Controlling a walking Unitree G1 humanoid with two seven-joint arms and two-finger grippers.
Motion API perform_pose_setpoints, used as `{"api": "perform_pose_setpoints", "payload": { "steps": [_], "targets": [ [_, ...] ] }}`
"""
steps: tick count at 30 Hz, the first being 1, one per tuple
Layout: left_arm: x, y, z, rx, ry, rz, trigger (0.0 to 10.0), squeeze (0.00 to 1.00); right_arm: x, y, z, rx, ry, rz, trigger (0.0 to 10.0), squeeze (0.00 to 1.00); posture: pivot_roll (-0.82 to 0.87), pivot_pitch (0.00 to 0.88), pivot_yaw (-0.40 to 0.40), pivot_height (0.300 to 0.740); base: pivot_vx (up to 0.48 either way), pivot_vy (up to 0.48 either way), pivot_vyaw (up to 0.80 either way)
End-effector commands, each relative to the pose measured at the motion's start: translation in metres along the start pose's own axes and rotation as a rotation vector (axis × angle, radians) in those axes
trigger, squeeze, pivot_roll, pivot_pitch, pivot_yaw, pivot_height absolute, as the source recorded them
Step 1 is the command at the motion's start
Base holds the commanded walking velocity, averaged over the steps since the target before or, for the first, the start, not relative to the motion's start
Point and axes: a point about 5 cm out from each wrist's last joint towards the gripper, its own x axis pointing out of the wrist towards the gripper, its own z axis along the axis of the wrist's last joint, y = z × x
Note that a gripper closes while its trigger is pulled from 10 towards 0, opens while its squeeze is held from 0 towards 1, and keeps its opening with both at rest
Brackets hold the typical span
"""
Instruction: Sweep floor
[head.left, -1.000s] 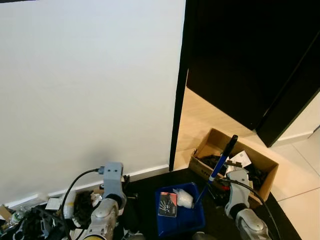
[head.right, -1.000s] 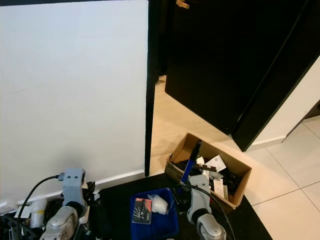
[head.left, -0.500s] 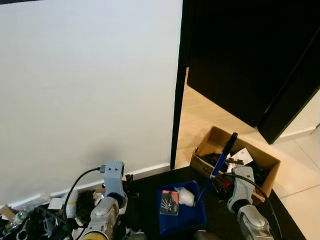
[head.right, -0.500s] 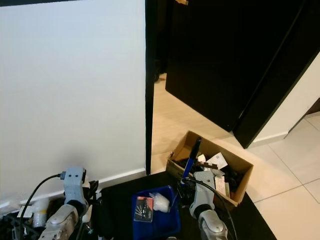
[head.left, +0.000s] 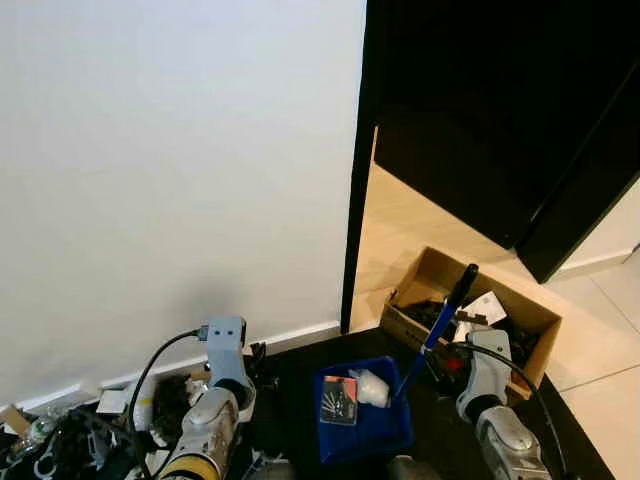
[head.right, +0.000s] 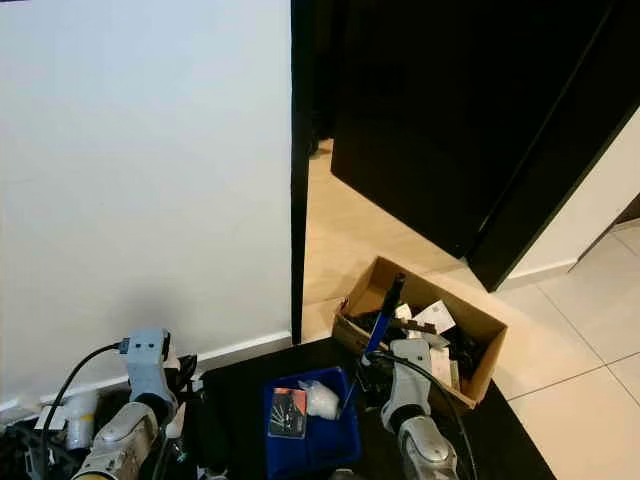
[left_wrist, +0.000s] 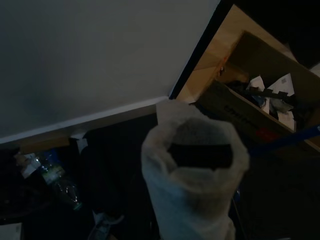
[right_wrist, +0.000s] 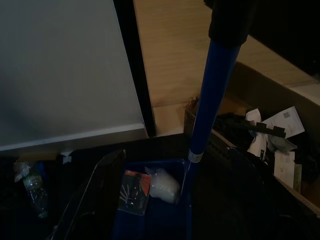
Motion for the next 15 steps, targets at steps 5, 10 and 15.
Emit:
{"api": "perform_pose_setpoints", "payload": {
  "steps": [5, 10, 15],
  "targets": [
    [0.0026, -0.0012, 0.0025, -0.003, -0.009, -0.001, 10.0, 0.00, 0.0018, -0.0010, 0.0008, 0.011, 0.005, -0.011, 10.0, 0.00, 0.04, 0.106, -0.020, 0.740, 0.000, 0.000, 0.00],
    [0.0037, -0.0022, 0.0033, 0.002, -0.003, -0.012, 10.0, 0.00, 0.0026, -0.0019, 0.0019, 0.014, 0.003, -0.018, 10.0, 0.00, 0.03, 0.124, -0.031, 0.740, 0.000, 0.000, 0.00],
    [0.0048, -0.0019, 0.0050, 0.001, -0.007, -0.009, 10.0, 0.00, 0.0039, -0.0022, 0.0030, 0.016, 0.004, -0.014, 10.0, 0.00, 0.04, 0.132, -0.024, 0.740, 0.000, 0.000, 0.00]
  ]
}}
